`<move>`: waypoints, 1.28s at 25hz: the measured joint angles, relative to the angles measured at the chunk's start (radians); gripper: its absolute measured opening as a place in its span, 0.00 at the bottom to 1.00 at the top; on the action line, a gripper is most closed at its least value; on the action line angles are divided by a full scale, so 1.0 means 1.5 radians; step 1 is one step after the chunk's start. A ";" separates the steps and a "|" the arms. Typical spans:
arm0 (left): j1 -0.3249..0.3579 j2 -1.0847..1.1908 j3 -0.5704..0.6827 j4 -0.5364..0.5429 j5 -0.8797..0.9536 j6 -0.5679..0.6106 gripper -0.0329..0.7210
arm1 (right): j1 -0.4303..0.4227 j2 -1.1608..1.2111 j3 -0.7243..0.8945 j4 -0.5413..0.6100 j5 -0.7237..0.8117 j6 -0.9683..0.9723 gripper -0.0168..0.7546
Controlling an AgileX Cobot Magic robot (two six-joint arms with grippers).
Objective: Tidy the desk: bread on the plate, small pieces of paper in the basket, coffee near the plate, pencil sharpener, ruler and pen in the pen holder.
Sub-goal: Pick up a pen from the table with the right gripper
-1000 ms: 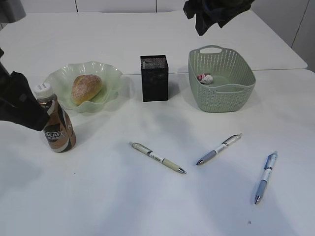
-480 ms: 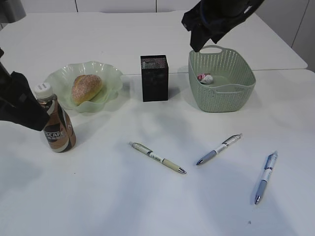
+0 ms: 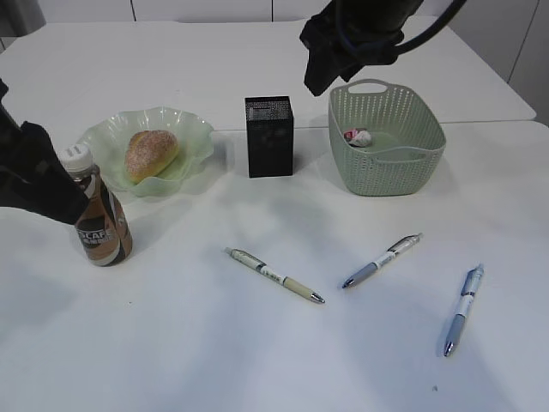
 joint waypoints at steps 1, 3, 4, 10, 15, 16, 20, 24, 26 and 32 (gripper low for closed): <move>0.000 0.000 0.000 0.000 0.000 0.000 0.36 | 0.000 0.000 0.000 0.009 0.000 -0.006 0.57; 0.000 0.000 0.000 0.000 -0.003 0.000 0.36 | 0.000 0.001 0.000 0.011 0.000 -0.009 0.57; 0.000 0.000 0.000 0.000 -0.003 0.000 0.36 | 0.000 0.003 0.000 0.013 0.000 -0.010 0.57; 0.000 0.000 0.000 0.000 -0.012 0.001 0.36 | 0.032 0.036 0.000 0.014 0.000 -0.018 0.57; 0.000 0.000 0.000 0.019 -0.015 0.001 0.36 | 0.077 0.079 0.000 0.007 0.000 -0.026 0.57; 0.000 0.000 0.000 0.032 -0.013 0.001 0.36 | 0.077 0.079 0.000 0.007 0.000 -0.026 0.57; 0.020 0.000 0.000 0.100 0.011 -0.027 0.36 | 0.092 0.110 0.000 0.004 0.000 -0.027 0.57; 0.097 -0.003 0.000 0.133 0.025 -0.041 0.36 | 0.094 0.117 0.000 0.004 -0.001 -0.027 0.57; 0.140 -0.012 0.000 0.136 0.025 -0.044 0.36 | 0.094 0.119 0.000 0.004 -0.001 -0.029 0.57; 0.213 -0.030 0.000 0.137 0.025 -0.052 0.36 | 0.103 0.143 0.000 0.004 -0.003 -0.032 0.57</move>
